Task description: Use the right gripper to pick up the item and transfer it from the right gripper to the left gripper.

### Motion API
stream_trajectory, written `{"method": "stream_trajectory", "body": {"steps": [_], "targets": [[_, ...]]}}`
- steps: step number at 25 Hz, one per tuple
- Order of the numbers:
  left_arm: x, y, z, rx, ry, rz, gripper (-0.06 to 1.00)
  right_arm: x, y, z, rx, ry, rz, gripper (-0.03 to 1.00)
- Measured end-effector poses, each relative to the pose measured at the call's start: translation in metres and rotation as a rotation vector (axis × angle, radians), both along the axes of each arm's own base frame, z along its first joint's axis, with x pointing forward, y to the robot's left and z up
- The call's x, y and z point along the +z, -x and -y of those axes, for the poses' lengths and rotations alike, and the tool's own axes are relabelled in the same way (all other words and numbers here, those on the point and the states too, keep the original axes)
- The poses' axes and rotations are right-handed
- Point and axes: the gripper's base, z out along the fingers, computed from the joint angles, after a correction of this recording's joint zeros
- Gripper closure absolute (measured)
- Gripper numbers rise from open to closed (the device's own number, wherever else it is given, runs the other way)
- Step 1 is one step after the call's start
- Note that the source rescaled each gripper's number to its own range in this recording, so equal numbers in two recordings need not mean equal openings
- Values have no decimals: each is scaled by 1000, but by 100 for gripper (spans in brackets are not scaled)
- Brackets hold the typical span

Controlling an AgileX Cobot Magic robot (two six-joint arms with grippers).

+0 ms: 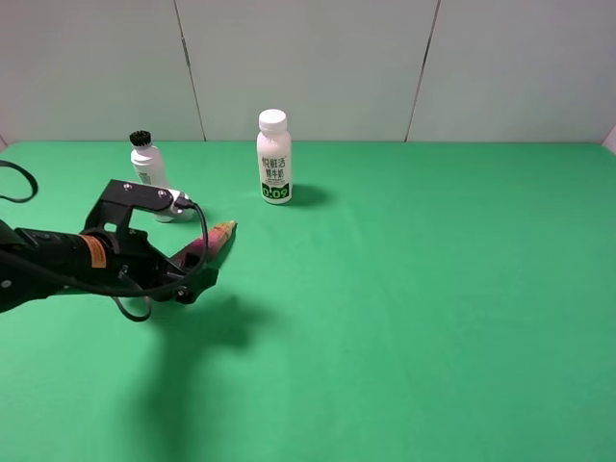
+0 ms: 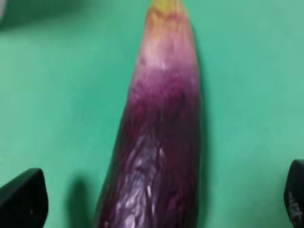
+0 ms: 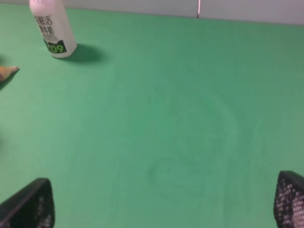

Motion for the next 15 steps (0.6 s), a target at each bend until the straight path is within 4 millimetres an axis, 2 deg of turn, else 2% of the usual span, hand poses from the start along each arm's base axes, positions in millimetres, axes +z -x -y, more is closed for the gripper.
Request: {"method": "stream_trajectory", "body": {"steps": [8,15], "targets": [[41,13,-12,28,-57,6,-6,0,0,0,0,0,0,-3],[103,28,-28,90,-116,28,-6,0,0,0,0,0,0,-3]]}}
